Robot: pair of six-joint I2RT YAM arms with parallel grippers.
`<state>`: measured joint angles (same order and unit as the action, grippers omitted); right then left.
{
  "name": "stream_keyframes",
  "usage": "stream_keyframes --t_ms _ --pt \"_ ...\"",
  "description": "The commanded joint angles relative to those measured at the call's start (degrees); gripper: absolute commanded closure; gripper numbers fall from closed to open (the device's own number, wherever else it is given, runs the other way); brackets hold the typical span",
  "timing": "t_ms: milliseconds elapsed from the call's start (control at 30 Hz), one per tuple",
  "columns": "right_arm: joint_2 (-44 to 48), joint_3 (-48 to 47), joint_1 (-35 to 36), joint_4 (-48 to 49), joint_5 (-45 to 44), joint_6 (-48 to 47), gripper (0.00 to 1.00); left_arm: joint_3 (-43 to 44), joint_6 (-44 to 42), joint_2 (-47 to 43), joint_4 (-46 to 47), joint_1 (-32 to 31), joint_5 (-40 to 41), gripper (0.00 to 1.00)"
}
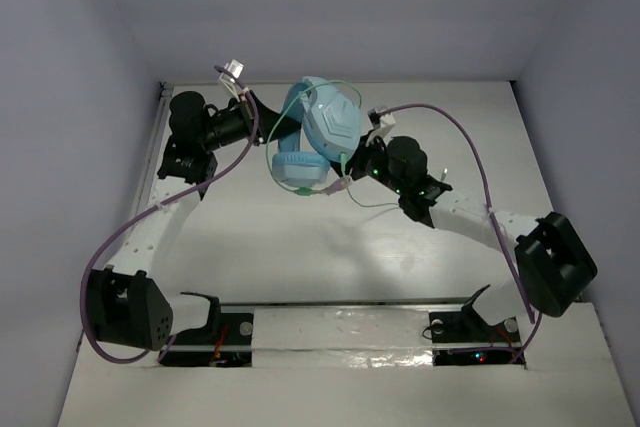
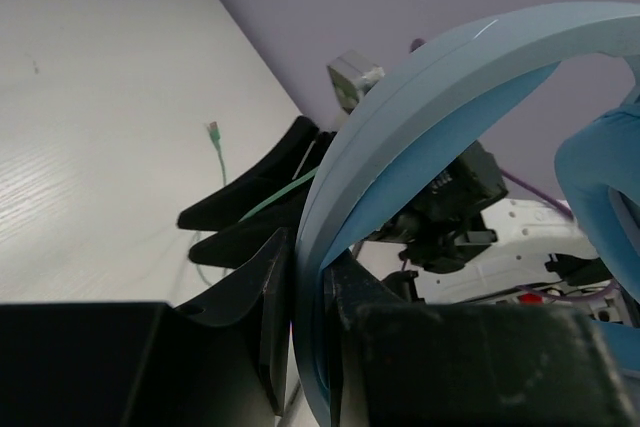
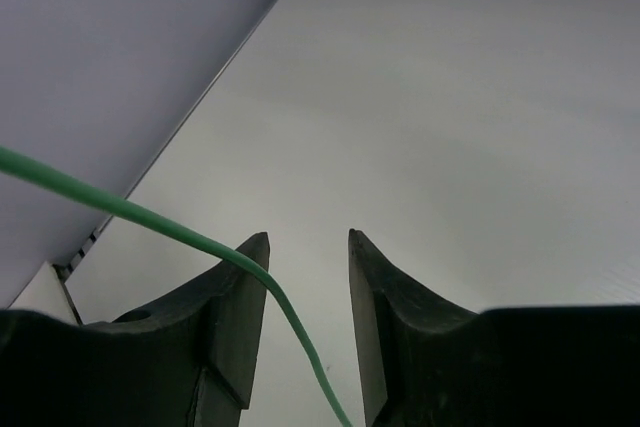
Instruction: Wrap the headphones
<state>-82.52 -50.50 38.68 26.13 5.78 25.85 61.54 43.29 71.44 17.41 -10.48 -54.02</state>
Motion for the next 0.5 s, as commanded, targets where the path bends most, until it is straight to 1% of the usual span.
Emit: stream_keyframes --t_ms 0,33,67,100,133,200,233,267,300,333,467 --pt "-1.8 -0.3 -0.3 7.6 2.5 0.9 0.56 -1.3 10.3 -2.3 12.4 0.1 -3.6 1.0" --pt "-2.5 -0.6 -0.3 7.5 2.6 0.8 0.53 -1.8 11.5 -2.2 13.5 0.1 -3.8 1.0" --pt "-3.3 -0.7 -0.3 7.7 3.3 0.8 0.53 -2.2 14.0 -2.1 14.7 0.1 -3.7 1.0" --pt "-3.7 -0.6 -0.3 8.8 3.9 0.8 0.52 -2.8 14.8 -2.2 16.8 0.1 -3.7 1.0" --pt "-4.0 -0.5 -0.3 9.1 4.1 0.9 0.5 -2.9 15.4 -2.0 17.3 0.1 -3.6 1.0" --pt "-5.3 -1.0 -0.3 8.9 4.7 0.8 0.5 -2.9 17.1 -2.0 18.8 0.1 -3.5 1.0" --pt "-5.7 -1.5 -0.3 8.6 4.8 0.6 0.52 -2.9 17.7 -1.8 20.6 0.1 -3.7 1.0" --pt "-6.4 -1.8 -0.3 8.3 4.9 0.5 0.53 -3.2 20.1 -1.7 22.1 0.1 -4.1 1.0" --pt "-6.8 -1.9 -0.3 8.3 4.9 0.5 0.53 -3.5 22.1 -1.7 26.7 0.1 -4.4 1.0" --pt "-7.2 -1.9 -0.3 8.6 5.2 0.5 0.52 -3.8 23.8 -1.5 28.5 0.1 -4.9 1.0" --pt "-8.7 -0.7 -0.3 9.6 5.5 0.8 0.52 -3.5 26.6 -1.4 30.7 0.6 -3.6 1.0"
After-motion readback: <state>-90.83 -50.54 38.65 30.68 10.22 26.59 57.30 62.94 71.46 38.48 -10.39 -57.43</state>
